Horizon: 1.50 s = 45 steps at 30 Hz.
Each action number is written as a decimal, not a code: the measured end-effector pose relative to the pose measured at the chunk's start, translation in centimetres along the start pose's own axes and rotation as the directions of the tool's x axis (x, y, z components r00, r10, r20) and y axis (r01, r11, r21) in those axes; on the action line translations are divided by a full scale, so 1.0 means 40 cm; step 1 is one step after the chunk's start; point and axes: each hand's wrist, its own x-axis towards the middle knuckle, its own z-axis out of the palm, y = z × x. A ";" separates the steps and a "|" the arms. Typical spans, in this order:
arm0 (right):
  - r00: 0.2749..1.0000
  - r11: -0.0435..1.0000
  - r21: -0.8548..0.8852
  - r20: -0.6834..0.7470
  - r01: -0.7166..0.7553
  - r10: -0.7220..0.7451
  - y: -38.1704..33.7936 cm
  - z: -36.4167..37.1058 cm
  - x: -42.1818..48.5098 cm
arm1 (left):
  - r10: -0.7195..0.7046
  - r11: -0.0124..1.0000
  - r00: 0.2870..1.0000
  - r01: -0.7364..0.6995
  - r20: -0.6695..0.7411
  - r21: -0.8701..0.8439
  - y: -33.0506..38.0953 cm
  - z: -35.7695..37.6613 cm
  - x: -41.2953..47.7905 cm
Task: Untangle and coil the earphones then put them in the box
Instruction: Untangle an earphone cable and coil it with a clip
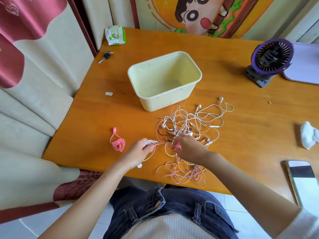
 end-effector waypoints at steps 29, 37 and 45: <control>0.974 0.897 0.381 -0.121 0.224 -0.192 -0.060 -0.027 -0.047 | 0.129 0.988 0.986 -0.118 0.102 -0.102 0.122 0.031 -0.034; 0.971 0.945 0.223 -0.089 0.238 -0.223 -0.064 -0.031 -0.023 | 0.160 0.894 0.971 -0.067 0.175 -0.443 0.086 0.001 -0.027; 0.987 0.901 0.418 -0.145 0.121 -0.065 -0.056 -0.040 -0.018 | 0.114 0.869 0.983 -0.169 -0.144 -0.465 0.053 0.002 -0.022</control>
